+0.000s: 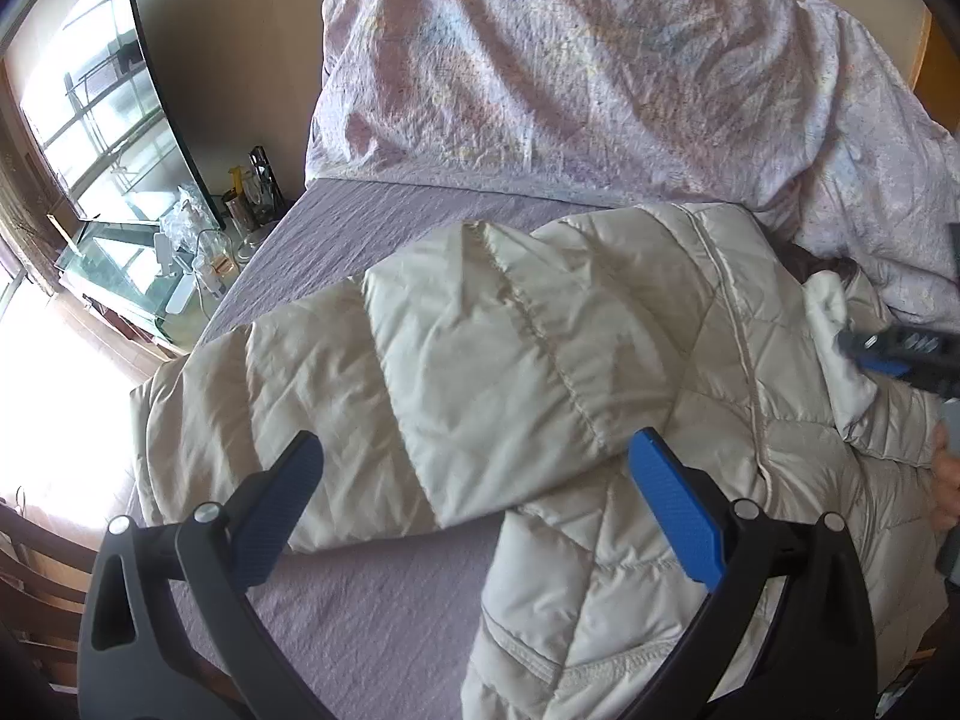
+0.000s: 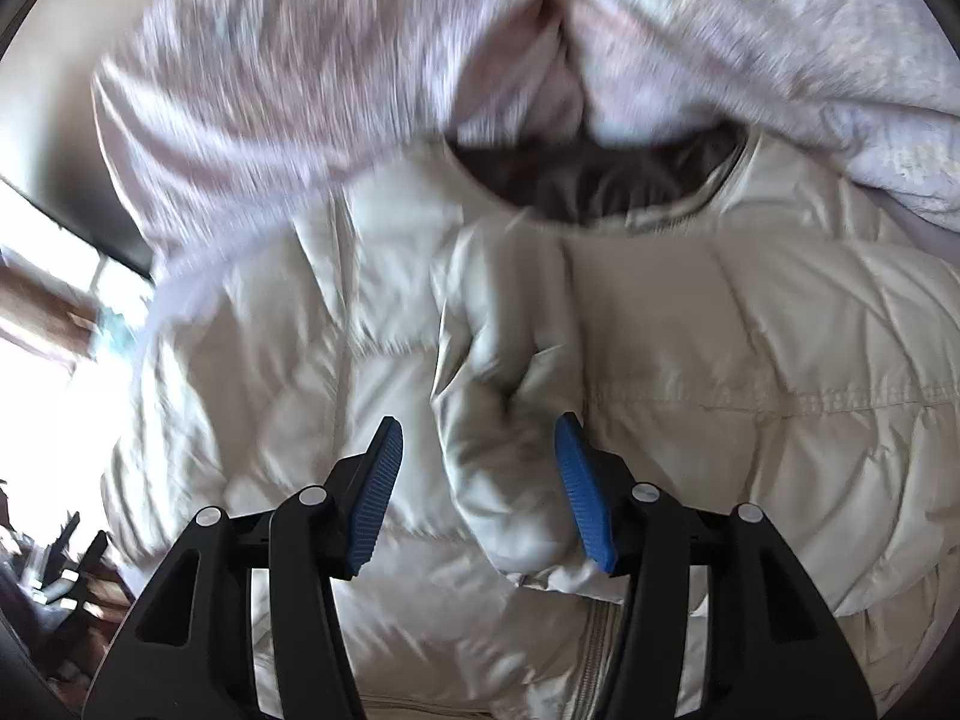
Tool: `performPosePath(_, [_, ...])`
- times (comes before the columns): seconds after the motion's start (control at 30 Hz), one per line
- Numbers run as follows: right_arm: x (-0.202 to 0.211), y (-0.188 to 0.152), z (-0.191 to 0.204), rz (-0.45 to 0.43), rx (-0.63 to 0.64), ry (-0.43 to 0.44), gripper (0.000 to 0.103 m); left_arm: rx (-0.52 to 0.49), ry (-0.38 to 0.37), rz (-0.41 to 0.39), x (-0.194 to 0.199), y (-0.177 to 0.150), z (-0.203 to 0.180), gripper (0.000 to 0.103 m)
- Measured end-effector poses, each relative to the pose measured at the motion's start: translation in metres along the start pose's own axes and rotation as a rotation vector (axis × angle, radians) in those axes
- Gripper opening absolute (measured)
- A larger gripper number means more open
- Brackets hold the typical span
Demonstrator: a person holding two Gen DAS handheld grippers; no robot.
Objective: Fold large clothes
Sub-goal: 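Fold the held sleeve across the jacket front with the right gripper, then grasp the other sleeve cuff with the left gripper while the right gripper releases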
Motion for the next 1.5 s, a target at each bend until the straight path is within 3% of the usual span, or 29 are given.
performPosePath(0.1, [0.020,0.009,-0.007,-0.080,-0.047,0.020,0.055,0.004,0.002,0.003,-0.005,0.003,0.005,0.101])
performPosePath(0.2, [0.023,0.016,-0.023,-0.106,-0.098,-0.044,0.055,0.009,-0.008,0.011,-0.009,0.004,0.011,0.101])
performPosePath(0.47, [-0.028,0.005,-0.038,0.013,-0.150,-0.156,0.053,0.037,-0.009,0.031,-0.019,0.004,0.032,0.101])
performPosePath(0.73, [-0.052,-0.009,-0.011,0.036,-0.016,-0.330,0.053,0.080,0.031,0.047,-0.027,0.000,0.062,0.101])
performPosePath(1.1, [-0.058,-0.013,-0.011,0.037,-0.013,-0.316,0.053,0.202,0.110,0.136,-0.060,-0.014,0.138,0.101])
performPosePath(1.5, [-0.054,-0.011,-0.010,0.032,-0.002,-0.324,0.053,0.345,0.043,0.229,-0.102,-0.035,0.206,0.101])
Point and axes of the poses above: each gripper's, at about its wrist camera, not at the fingertips, and x roughly against the way its jaws point, z to its left, y to its top, the point moved 2 cm from there along -x, roughly the way its jaws point, and after that the axes turned 12 degrees about y, right-handed, at the moved point
